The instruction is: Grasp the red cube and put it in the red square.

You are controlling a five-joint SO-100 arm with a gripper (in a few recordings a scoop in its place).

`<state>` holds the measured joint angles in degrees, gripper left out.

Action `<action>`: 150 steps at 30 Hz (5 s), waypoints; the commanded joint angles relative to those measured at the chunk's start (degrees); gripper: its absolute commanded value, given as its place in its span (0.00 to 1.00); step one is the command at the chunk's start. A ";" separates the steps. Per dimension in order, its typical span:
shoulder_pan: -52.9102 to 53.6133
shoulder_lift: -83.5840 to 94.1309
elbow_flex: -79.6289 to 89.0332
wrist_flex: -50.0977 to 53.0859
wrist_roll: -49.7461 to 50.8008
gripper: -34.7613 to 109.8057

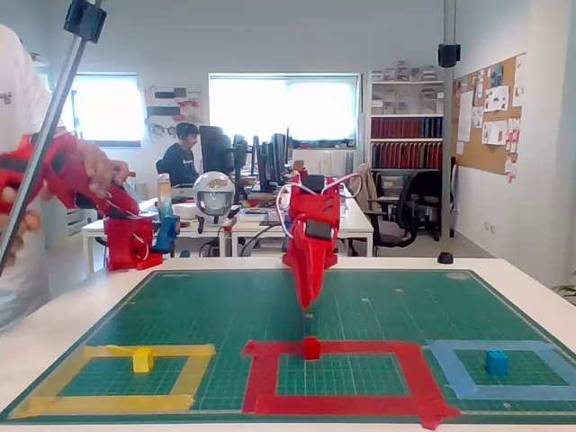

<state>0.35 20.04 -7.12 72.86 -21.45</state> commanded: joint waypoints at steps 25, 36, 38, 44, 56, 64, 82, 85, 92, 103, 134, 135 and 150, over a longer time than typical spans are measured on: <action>5.45 31.55 71.72 -35.07 -80.33 0.24; 2.02 34.89 78.84 -35.07 -81.47 0.24; 1.23 35.77 79.89 -35.33 -81.39 0.24; -0.09 36.83 85.87 -44.91 -80.86 0.24; -0.70 36.21 86.66 -49.57 -80.07 0.24; -2.02 37.00 89.65 -53.53 -79.45 0.24; -2.72 34.98 87.80 -56.87 -78.40 0.24; -2.29 33.49 85.87 -56.87 -78.40 0.24; -1.14 29.88 80.95 -56.95 -78.40 0.24; -1.41 28.39 80.24 -57.04 -77.17 0.24; -2.72 27.51 80.86 -60.91 -75.32 0.24; -2.72 27.51 80.86 -60.91 -75.32 0.24; -2.64 27.51 81.83 -63.90 -75.32 0.24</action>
<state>-2.46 45.35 75.76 12.13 -96.77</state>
